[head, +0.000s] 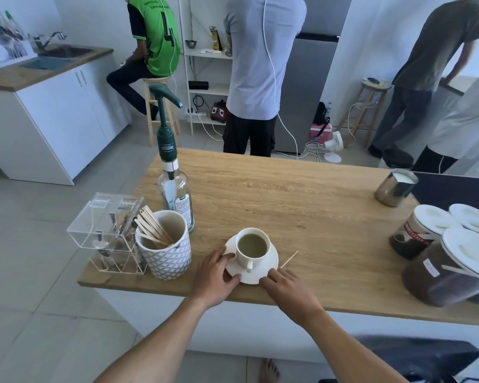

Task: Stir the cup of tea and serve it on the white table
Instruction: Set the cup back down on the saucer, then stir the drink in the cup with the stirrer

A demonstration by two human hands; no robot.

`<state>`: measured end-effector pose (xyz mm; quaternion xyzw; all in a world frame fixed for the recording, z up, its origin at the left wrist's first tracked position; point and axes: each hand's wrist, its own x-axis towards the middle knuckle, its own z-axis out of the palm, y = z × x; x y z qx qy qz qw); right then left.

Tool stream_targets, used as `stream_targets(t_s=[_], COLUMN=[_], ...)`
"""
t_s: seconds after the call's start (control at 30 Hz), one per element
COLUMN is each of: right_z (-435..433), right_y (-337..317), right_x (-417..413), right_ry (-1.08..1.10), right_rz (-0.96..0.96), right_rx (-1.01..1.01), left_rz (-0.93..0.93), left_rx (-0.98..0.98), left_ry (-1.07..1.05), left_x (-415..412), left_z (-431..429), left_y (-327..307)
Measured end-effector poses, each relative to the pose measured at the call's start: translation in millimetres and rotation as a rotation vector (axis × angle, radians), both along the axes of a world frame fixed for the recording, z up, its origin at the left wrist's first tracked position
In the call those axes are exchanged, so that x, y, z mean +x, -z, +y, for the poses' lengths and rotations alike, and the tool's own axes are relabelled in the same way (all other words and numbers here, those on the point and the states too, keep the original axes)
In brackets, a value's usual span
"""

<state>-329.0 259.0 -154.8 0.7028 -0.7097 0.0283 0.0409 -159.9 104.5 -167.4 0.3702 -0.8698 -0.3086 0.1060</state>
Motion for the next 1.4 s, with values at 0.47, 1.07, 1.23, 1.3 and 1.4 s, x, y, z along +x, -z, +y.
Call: stream_targets(t_s=[0.47,1.07,1.23,1.3,1.4], right_z=[-18,-34,-37,-39,-41], right_y=[-103,-97,-93,-90,-85], right_x=[-44,-33,-32,-31,-29], right_ry=[0.585,0.609,0.539,0.507,0.467], right_rz=[-0.83,-0.976,-0.924,-0.941,-0.988], right_rx=[-0.727,-0.622,-0.567,-0.531,-0.412], left_rz=[0.271,0.298,0.361,0.388,0.432], left_rx=[0.124,0.352,0.383,0.4,0.438], left_ry=[-0.189,-0.182,-0.178,-0.175,-0.175], left_x=[-12,-25,-25,-24,-23], left_z=[36,34,34,34,35], left_y=[-12,-7,-2,-1,-3])
